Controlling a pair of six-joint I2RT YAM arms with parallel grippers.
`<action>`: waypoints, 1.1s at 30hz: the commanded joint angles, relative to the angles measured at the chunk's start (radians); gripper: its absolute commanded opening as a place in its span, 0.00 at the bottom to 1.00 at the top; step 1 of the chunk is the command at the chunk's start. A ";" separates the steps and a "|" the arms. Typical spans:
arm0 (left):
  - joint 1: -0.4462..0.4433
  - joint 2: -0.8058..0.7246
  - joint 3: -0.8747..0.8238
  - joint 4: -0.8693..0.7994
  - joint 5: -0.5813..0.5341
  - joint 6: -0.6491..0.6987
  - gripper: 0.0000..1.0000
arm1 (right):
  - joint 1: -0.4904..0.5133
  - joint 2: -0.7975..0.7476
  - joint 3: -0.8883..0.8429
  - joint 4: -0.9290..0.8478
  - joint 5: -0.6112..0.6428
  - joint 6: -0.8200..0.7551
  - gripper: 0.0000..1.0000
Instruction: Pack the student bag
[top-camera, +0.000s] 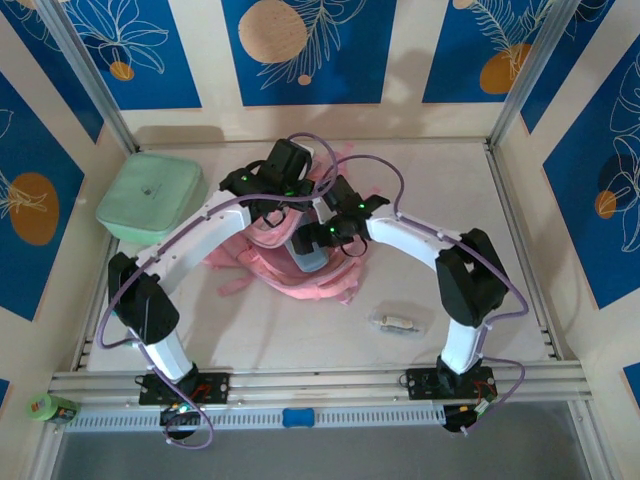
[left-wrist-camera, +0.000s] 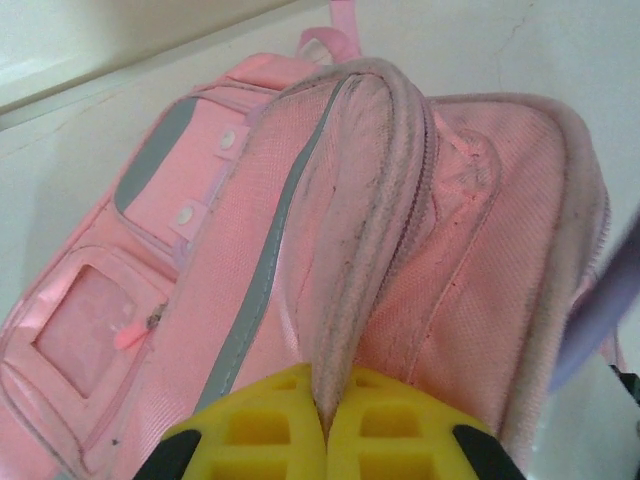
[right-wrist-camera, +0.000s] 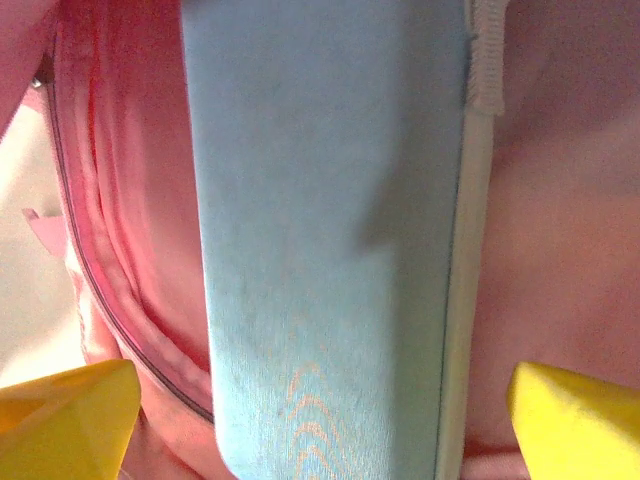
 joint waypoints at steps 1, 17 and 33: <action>0.009 -0.074 -0.004 0.099 0.047 -0.063 0.00 | -0.027 -0.125 -0.085 0.012 -0.009 0.073 0.91; 0.019 -0.081 0.004 0.073 0.105 -0.072 0.00 | 0.078 -0.088 -0.239 0.234 0.085 0.320 0.16; 0.032 -0.094 -0.063 0.091 0.128 -0.134 0.00 | -0.071 -0.116 -0.269 0.524 -0.105 0.301 0.16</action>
